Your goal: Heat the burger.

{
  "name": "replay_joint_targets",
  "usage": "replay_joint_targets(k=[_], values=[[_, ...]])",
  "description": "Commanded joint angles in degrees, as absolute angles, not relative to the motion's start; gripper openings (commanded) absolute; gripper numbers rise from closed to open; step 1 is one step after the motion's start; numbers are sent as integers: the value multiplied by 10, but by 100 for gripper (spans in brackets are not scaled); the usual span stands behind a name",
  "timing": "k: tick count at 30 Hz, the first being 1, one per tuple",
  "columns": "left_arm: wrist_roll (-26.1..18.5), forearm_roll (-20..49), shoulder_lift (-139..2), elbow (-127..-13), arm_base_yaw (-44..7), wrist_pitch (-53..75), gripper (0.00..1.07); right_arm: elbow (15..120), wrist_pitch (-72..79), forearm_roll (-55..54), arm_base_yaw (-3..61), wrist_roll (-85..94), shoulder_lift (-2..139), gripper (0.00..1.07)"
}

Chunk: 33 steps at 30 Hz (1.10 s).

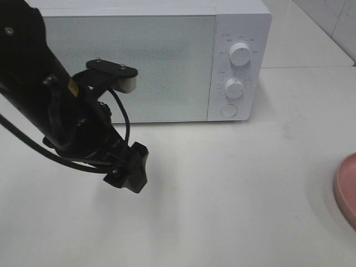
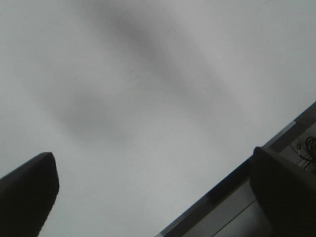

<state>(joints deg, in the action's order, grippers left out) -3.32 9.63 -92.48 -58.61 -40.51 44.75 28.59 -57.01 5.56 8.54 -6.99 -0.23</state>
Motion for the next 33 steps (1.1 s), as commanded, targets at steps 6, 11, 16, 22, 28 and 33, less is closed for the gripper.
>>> replay_joint_targets(k=[6,11,16,22,28,33], values=[[-46,93,-841,-588,-255,552,98,285,-570,56,83,-66,-18,75],[-46,112,-799,-588,-132,584,98,285,-570,56,83,-66,-18,75],[-39,112,-758,-588,-42,611,98,285,-570,56,83,-66,-18,75],[-29,95,-731,-588,-8,644,98,285,-570,56,83,-66,-18,75],[-16,70,-693,-559,-8,662,98,285,-570,56,83,-66,-18,75],[-16,71,-638,-470,-8,646,98,285,-570,56,83,-66,-18,75]])
